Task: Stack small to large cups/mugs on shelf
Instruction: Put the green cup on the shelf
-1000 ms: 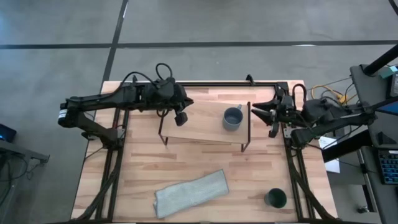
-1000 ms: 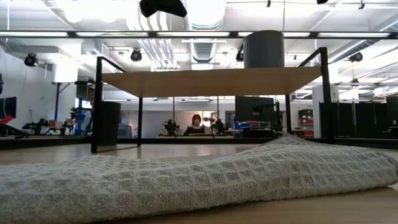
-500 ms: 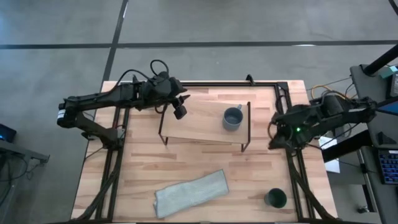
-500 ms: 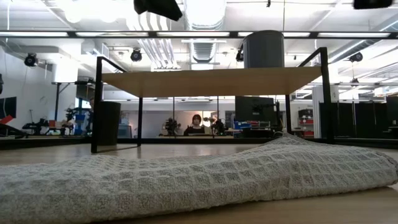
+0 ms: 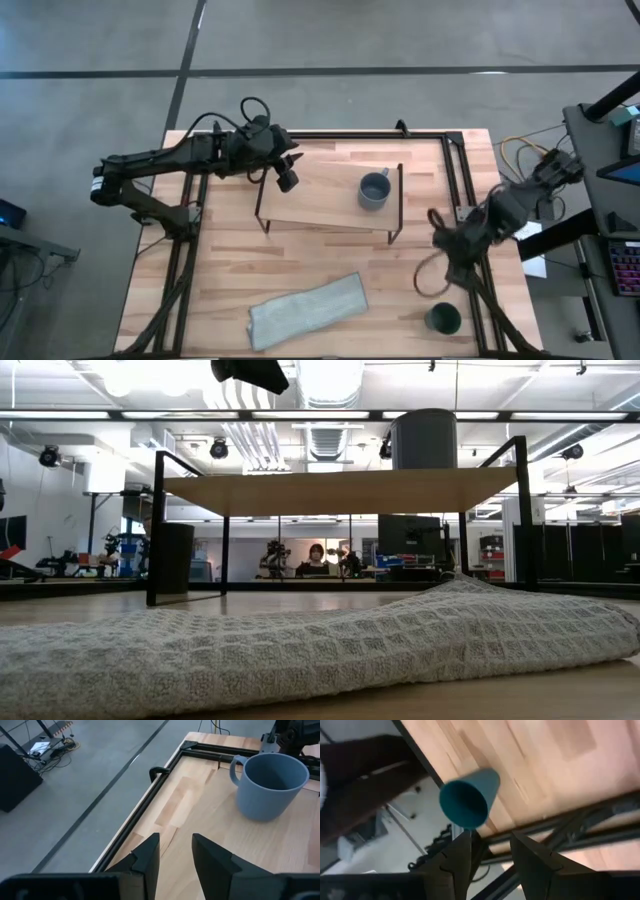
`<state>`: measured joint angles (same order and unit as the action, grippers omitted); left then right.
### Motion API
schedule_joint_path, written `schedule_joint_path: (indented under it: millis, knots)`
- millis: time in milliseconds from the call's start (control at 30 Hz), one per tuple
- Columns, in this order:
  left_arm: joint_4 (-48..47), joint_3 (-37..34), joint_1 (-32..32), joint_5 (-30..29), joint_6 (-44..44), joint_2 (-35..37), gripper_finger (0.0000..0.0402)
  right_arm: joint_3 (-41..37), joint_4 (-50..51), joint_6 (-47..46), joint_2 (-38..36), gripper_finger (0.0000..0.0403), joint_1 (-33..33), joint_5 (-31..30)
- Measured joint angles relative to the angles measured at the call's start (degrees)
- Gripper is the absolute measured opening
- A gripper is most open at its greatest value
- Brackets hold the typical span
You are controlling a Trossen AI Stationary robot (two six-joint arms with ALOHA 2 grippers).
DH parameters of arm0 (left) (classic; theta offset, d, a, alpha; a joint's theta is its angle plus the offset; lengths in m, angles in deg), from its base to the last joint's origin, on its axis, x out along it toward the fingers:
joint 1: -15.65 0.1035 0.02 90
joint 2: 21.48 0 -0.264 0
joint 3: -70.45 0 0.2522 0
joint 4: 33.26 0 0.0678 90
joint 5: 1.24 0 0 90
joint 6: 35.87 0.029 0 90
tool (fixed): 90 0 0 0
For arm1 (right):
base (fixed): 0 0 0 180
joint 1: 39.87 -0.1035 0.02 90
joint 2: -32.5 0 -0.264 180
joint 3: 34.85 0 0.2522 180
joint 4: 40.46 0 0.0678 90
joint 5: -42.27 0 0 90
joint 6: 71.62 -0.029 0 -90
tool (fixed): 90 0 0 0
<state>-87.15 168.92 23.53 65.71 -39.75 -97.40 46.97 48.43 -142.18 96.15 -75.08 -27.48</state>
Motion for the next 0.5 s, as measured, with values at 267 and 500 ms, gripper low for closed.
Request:
schedule_joint_path:
  millis: [267, 500]
  knots:
    - [0.08, 0.21, 0.00, -0.01, 0.17, 0.00, 0.0101, -0.04, -4.46, -7.12, 7.92, 0.0131, -11.11, -6.10]
    - [0.10, 0.10, 0.00, 0.02, 0.24, 0.00, 0.0101, -0.09, -5.49, -12.85, 14.41, 0.0120, -14.86, -9.86]
